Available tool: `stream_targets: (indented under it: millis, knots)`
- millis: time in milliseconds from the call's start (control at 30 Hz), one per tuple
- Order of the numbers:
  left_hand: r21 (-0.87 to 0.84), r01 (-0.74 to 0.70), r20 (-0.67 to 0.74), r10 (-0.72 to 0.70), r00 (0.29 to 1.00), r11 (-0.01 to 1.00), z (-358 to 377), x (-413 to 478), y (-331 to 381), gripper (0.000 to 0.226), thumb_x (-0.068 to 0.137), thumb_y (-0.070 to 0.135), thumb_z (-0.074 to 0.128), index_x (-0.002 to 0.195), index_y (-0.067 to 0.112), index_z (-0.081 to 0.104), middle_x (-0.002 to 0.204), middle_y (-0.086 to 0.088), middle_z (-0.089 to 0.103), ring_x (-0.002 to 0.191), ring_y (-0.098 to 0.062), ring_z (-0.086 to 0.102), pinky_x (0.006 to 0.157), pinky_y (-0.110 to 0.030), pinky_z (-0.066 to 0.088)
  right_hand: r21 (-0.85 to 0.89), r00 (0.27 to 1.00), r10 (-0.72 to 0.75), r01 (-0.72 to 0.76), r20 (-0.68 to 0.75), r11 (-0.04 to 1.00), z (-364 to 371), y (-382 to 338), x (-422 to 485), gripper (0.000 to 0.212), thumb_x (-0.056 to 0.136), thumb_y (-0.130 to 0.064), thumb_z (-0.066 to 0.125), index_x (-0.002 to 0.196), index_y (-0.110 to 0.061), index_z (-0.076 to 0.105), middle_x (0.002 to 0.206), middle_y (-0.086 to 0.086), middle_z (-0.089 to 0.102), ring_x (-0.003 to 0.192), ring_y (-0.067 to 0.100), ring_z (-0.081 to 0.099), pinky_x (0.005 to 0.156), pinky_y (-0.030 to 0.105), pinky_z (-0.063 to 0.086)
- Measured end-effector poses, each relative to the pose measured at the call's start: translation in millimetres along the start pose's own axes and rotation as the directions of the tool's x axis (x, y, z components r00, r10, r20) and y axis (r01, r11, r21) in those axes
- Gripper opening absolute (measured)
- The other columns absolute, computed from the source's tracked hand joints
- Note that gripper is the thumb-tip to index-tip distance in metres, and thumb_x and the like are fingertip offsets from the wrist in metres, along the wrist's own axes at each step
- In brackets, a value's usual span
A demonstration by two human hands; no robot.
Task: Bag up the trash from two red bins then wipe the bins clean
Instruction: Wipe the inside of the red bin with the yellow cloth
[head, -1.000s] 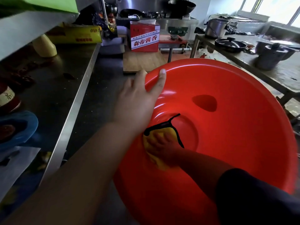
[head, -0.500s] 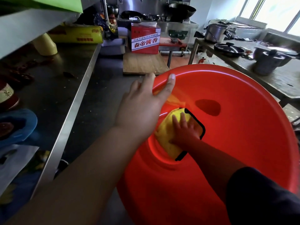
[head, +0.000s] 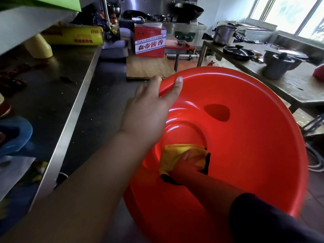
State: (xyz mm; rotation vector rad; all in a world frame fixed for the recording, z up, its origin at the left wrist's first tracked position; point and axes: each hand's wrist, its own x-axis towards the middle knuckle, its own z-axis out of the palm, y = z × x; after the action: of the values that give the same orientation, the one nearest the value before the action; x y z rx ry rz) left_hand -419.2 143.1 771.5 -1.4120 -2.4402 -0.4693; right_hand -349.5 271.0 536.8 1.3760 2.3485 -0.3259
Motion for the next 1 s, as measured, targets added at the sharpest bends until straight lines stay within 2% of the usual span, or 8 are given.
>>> stream_targets:
  millis: [67,167,367,500,633,733,867,1000]
  knots:
    - [0.01,-0.024,0.003,0.024,1.0,1.0,0.5,-0.3,-0.3,0.072,0.094,0.008,0.035,0.148,0.039,0.0,0.15,-0.01,0.015,0.124,-0.035,0.03,0.095,-0.045,0.038,0.052,0.996,-0.083,0.082,0.022,0.995,5.9,-5.4,-7.7,0.115,0.086,-0.059,0.055,0.142,0.007,-0.021,0.148,0.037,-0.02,0.134,0.062,-0.01,0.1,0.074,0.021]
    - [0.005,-0.031,-0.017,0.031,0.999,1.0,3.5,0.1,2.0,0.074,0.094,0.008,0.04,0.148,0.039,-0.001,0.149,-0.009,0.015,0.125,-0.034,0.03,0.095,-0.044,0.038,-0.161,0.945,-0.314,0.298,-0.087,0.941,4.5,-3.6,-14.0,0.122,0.054,-0.064,0.078,0.143,0.004,0.033,0.144,0.042,0.013,0.121,0.071,0.026,0.078,0.077,0.039]
    - [-0.005,-0.037,-0.044,0.037,0.998,0.999,4.7,-0.1,0.8,0.077,0.091,0.006,0.041,0.148,0.04,0.002,0.149,-0.007,0.018,0.123,-0.033,0.032,0.095,-0.044,0.04,-0.442,0.745,-0.645,0.527,-0.172,0.726,-3.7,-0.8,18.8,0.081,0.092,-0.03,0.051,0.152,-0.021,-0.003,0.143,0.004,-0.033,0.127,0.047,-0.03,0.106,0.072,0.01]
    - [-0.028,-0.001,-0.047,0.0,0.999,1.0,5.4,-0.1,-1.4,0.076,0.091,0.005,0.041,0.149,0.039,0.005,0.151,-0.007,0.017,0.124,-0.033,0.031,0.099,-0.045,0.039,-0.68,0.657,-0.754,0.548,-0.011,0.488,-2.3,21.1,24.7,0.058,0.066,-0.034,0.066,0.124,-0.033,0.062,0.148,0.003,0.035,0.121,0.048,0.049,0.074,0.066,0.049]
    - [-0.078,-0.028,-0.086,0.021,0.996,0.997,5.0,-1.8,-1.7,0.076,0.089,0.004,0.045,0.148,0.041,0.014,0.147,-0.006,0.027,0.119,-0.034,0.036,0.095,-0.045,0.042,-0.84,0.647,-0.76,0.375,-0.067,0.393,-0.9,57.9,38.4,0.031,0.065,-0.044,0.063,0.094,-0.041,0.072,0.123,0.007,0.04,0.108,0.039,0.045,0.049,0.058,0.052]
    - [-0.089,-0.064,-0.114,0.053,0.992,0.994,6.2,-1.2,3.0,0.076,0.088,0.002,0.046,0.147,0.04,0.018,0.142,-0.006,0.033,0.113,-0.033,0.039,0.09,-0.045,0.044,-0.732,0.677,-0.696,0.344,-0.242,0.588,-1.4,71.6,39.1,0.042,0.069,-0.028,0.036,0.088,-0.031,0.074,0.117,0.013,0.041,0.102,0.042,0.041,0.035,0.06,0.044]
    - [-0.107,-0.068,-0.134,0.054,0.989,0.992,6.5,-0.7,0.2,0.072,0.09,0.005,0.047,0.147,0.04,0.021,0.14,-0.006,0.036,0.112,-0.033,0.041,0.088,-0.043,0.043,-0.409,0.841,-0.464,0.334,-0.277,0.849,-20.4,76.4,46.3,0.044,0.066,-0.023,0.056,0.11,-0.025,0.06,0.12,0.024,0.038,0.075,0.057,0.058,0.045,0.057,0.049]
    - [-0.115,-0.026,-0.113,0.013,0.993,0.993,6.2,-1.9,-1.6,0.073,0.087,0.004,0.041,0.147,0.039,0.019,0.145,-0.007,0.032,0.118,-0.034,0.037,0.096,-0.043,0.041,-0.241,0.89,-0.313,0.241,-0.332,0.94,-36.1,58.1,42.1,0.08,0.087,-0.023,0.059,0.151,-0.027,0.01,0.155,0.026,-0.007,0.132,0.055,0.025,0.099,0.055,0.04]
